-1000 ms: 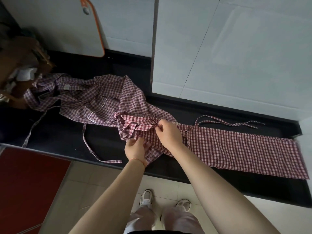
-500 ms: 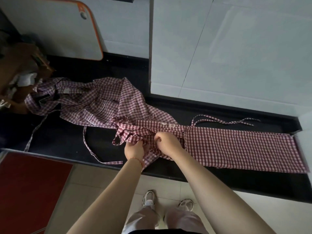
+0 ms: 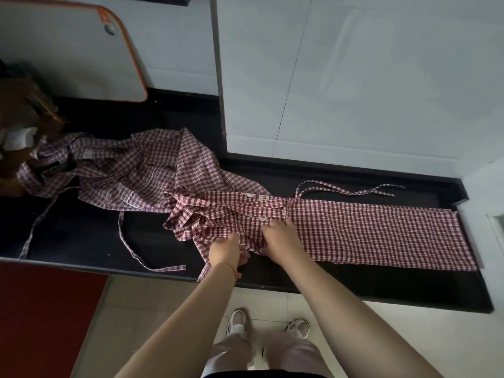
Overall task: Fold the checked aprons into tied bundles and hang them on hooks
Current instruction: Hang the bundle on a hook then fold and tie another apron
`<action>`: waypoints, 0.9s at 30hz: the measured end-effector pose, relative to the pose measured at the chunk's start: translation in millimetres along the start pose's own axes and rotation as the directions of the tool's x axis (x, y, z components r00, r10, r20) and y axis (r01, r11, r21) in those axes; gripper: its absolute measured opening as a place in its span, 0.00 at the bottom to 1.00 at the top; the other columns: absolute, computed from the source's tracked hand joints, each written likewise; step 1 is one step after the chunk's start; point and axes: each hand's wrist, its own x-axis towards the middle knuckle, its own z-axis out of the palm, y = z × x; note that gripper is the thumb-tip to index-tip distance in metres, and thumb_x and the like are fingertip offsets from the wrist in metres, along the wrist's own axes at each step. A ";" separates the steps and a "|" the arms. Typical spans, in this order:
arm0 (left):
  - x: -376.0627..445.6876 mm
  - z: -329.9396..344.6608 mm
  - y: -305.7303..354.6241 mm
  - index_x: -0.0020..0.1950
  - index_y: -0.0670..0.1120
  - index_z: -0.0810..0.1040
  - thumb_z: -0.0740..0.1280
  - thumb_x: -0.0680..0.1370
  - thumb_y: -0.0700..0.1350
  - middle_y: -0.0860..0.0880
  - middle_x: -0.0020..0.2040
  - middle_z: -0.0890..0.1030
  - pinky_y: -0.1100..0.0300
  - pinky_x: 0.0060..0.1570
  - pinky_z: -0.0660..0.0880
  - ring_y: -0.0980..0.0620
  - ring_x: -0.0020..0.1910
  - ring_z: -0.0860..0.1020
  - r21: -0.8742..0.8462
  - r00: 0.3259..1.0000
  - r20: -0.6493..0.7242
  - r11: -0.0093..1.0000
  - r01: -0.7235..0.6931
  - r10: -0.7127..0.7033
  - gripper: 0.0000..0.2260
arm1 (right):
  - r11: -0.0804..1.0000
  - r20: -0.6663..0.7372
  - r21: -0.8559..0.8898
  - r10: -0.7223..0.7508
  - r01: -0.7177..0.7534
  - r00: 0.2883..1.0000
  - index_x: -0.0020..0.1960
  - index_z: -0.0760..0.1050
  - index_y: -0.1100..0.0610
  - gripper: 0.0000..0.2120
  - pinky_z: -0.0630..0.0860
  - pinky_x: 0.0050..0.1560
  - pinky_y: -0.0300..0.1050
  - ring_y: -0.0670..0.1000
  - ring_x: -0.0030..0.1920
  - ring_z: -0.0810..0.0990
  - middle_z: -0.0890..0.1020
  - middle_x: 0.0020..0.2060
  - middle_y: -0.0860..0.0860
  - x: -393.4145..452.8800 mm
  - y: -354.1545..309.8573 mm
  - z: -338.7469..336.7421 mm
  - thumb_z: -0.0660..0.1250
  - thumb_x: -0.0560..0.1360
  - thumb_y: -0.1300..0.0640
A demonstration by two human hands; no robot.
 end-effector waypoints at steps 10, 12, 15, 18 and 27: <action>35.4 0.1 1.7 0.52 0.44 0.81 0.72 0.77 0.44 0.43 0.48 0.85 0.45 0.52 0.82 0.44 0.47 0.84 -0.049 0.996 0.093 0.999 -0.008 0.012 0.06 | 0.986 -0.014 0.164 0.027 -0.024 1.000 0.67 0.71 0.56 0.22 0.58 0.74 0.55 0.56 0.64 0.76 0.79 0.61 0.52 -3.8 0.9 5.2 0.70 0.77 0.52; 34.4 0.6 -0.5 0.53 0.44 0.80 0.70 0.79 0.43 0.43 0.48 0.85 0.45 0.53 0.82 0.44 0.48 0.84 -0.049 0.995 0.091 0.998 -0.024 0.029 0.05 | 0.989 0.029 0.145 0.023 -0.027 0.999 0.69 0.69 0.56 0.23 0.57 0.75 0.55 0.56 0.66 0.74 0.78 0.64 0.53 -1.4 0.1 3.9 0.70 0.77 0.53; 38.5 -0.2 -5.5 0.55 0.43 0.80 0.69 0.79 0.44 0.44 0.49 0.85 0.45 0.53 0.81 0.44 0.49 0.84 -0.026 0.996 0.072 0.999 -0.045 0.046 0.07 | 0.998 0.084 0.064 -0.012 0.006 0.996 0.65 0.75 0.55 0.17 0.59 0.72 0.55 0.56 0.67 0.72 0.76 0.64 0.53 3.6 -3.8 -0.6 0.68 0.77 0.57; 45.8 0.8 -8.5 0.56 0.44 0.79 0.68 0.75 0.47 0.43 0.50 0.84 0.45 0.56 0.80 0.43 0.49 0.83 0.017 0.997 0.057 0.999 -0.046 0.045 0.12 | 0.991 0.089 0.128 -0.043 0.031 0.995 0.64 0.75 0.56 0.16 0.68 0.66 0.52 0.56 0.64 0.73 0.76 0.64 0.55 4.2 -5.6 -3.1 0.69 0.77 0.56; 43.4 2.8 -0.1 0.49 0.42 0.77 0.65 0.77 0.43 0.43 0.52 0.82 0.43 0.57 0.79 0.42 0.50 0.81 0.109 0.998 -0.001 0.992 -0.062 0.063 0.05 | 0.984 0.104 0.179 -0.042 0.023 0.994 0.68 0.71 0.57 0.22 0.77 0.58 0.50 0.56 0.60 0.78 0.76 0.63 0.55 -4.1 -9.8 1.6 0.70 0.77 0.51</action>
